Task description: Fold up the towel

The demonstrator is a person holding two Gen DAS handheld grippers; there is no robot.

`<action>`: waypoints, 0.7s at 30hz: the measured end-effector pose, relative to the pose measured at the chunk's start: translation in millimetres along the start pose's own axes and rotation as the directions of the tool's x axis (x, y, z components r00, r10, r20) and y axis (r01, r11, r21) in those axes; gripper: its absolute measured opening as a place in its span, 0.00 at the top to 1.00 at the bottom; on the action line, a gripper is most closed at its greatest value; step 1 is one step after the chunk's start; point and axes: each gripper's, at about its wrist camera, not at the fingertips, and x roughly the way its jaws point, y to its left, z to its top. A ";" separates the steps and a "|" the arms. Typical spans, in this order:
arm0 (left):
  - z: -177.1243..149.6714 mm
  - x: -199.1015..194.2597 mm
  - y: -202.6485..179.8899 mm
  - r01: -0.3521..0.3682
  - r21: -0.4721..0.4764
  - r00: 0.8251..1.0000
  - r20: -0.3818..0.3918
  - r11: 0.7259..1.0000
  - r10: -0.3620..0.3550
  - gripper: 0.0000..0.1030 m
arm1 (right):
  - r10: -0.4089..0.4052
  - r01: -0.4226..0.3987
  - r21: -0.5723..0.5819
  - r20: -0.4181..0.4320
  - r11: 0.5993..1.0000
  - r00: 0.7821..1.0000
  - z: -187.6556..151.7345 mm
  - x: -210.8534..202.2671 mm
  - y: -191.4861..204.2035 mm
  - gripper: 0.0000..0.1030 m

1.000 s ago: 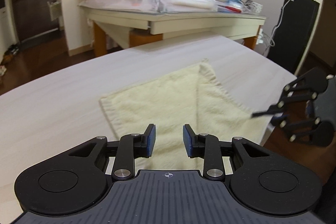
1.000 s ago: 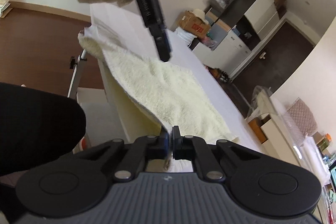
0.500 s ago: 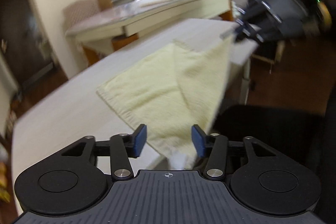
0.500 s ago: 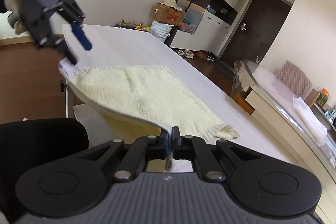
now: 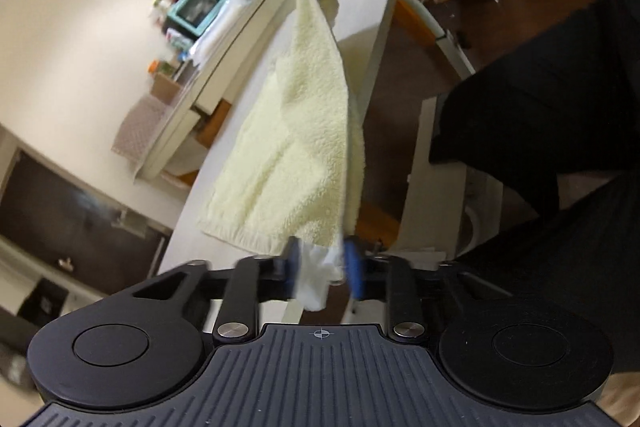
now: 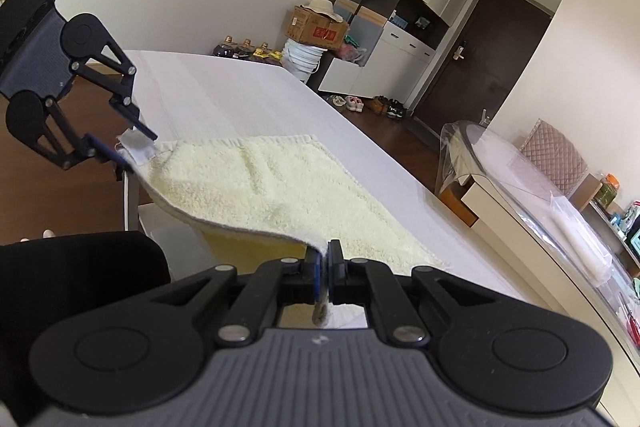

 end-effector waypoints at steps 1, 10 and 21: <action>0.5 -1.1 0.5 0.016 0.004 1.000 -0.002 1.000 -0.016 0.93 | -0.001 0.001 0.002 -0.005 1.000 1.000 -1.1 0.4 -0.6 0.96; 19.3 -25.8 72.1 0.165 -0.134 0.986 0.029 0.977 -0.162 0.94 | 0.051 -0.054 -0.044 -0.065 0.998 0.997 -11.4 -21.1 -0.8 0.96; 49.2 41.5 163.0 0.073 -0.272 0.996 -0.021 0.960 -0.081 0.94 | 0.061 -0.061 -0.006 -0.029 0.998 0.998 11.5 -1.5 -65.0 0.97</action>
